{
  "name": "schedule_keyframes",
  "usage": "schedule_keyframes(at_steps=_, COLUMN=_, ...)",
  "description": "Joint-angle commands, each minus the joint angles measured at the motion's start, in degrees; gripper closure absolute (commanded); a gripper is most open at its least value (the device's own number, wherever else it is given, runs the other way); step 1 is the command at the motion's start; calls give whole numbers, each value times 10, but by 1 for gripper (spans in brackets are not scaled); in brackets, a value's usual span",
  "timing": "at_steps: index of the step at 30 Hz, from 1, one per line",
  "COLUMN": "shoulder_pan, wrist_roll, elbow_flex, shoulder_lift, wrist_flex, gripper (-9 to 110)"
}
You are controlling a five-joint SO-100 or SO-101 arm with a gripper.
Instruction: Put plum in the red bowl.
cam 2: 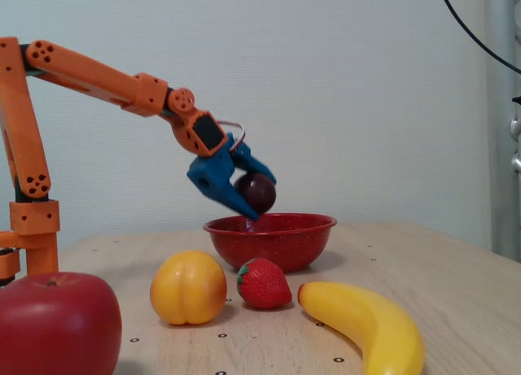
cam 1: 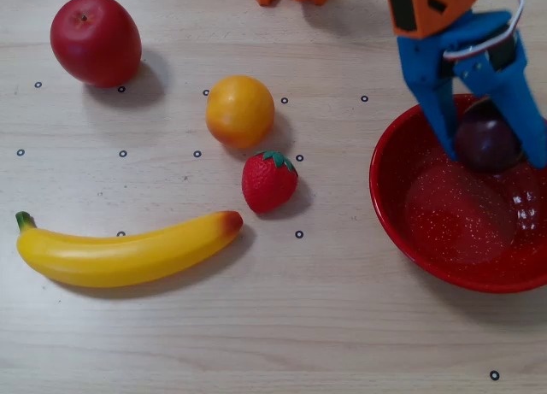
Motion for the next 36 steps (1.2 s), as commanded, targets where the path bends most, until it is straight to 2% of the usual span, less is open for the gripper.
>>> schedule_keyframes(at_steps=1, shoulder_pan=10, wrist_roll=18, elbow_flex=-34, shoulder_lift=16, wrist_flex=15, gripper=96)
schedule_keyframes(at_steps=6, shoulder_pan=0, wrist_roll=24, elbow_flex=-42, shoulder_lift=-10, wrist_flex=20, gripper=83)
schedule_keyframes(at_steps=10, shoulder_pan=-7, wrist_roll=13, elbow_flex=-69, shoulder_lift=-36, wrist_flex=53, gripper=65)
schedule_keyframes(at_steps=17, shoulder_pan=-19, wrist_roll=-8, elbow_flex=-121, shoulder_lift=-45, wrist_flex=122, gripper=56)
schedule_keyframes(at_steps=19, shoulder_pan=-23, wrist_roll=-14, elbow_flex=-134, shoulder_lift=-40, wrist_flex=134, gripper=57)
schedule_keyframes(at_steps=23, shoulder_pan=-37, wrist_roll=-36, elbow_flex=-166, shoulder_lift=-18, wrist_flex=138, gripper=65)
schedule_keyframes(at_steps=34, shoulder_pan=-111, wrist_roll=-67, elbow_flex=-227, shoulder_lift=109, wrist_flex=166, gripper=100)
schedule_keyframes(at_steps=36, shoulder_pan=-128, wrist_roll=-72, elbow_flex=-225, shoulder_lift=137, wrist_flex=177, gripper=101)
